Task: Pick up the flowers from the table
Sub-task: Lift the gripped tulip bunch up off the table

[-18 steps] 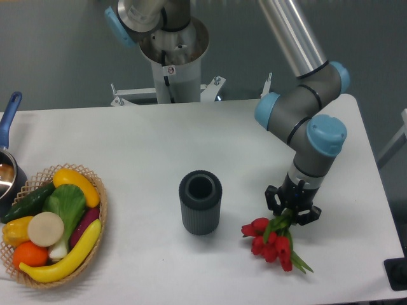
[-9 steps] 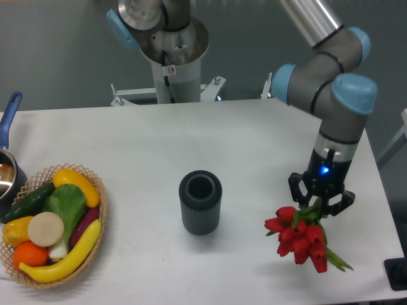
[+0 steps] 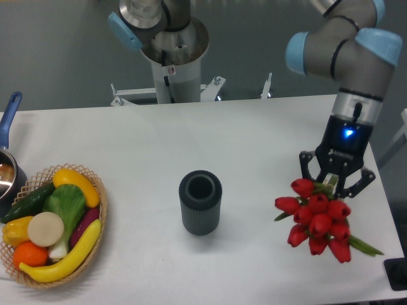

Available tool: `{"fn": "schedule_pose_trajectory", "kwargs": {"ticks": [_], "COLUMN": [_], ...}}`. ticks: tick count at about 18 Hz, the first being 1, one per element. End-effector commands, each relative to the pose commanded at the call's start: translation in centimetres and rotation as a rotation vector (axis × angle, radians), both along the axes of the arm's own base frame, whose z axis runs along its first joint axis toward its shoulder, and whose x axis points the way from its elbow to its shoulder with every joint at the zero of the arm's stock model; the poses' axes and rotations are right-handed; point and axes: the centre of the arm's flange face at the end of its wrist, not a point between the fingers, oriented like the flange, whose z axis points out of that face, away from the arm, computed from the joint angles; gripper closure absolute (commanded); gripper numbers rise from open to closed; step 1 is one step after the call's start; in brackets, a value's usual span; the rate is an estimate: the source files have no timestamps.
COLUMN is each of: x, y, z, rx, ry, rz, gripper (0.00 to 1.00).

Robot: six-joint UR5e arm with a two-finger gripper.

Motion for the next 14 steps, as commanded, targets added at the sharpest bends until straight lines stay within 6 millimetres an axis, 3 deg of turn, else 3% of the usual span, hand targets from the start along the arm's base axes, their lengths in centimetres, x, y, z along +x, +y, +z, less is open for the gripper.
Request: {"fn": "schedule_pose_trajectory", "kwargs": {"ticks": [3,14], "x": [-0.39,-0.51], "y": [-0.84,-0.92], "z": [0.25,0.79], "rx": [0.027,0.029], "ry": [-0.006,0.003], "rz": [0.003,0.005], "gripper": [0.65,0.65]}}
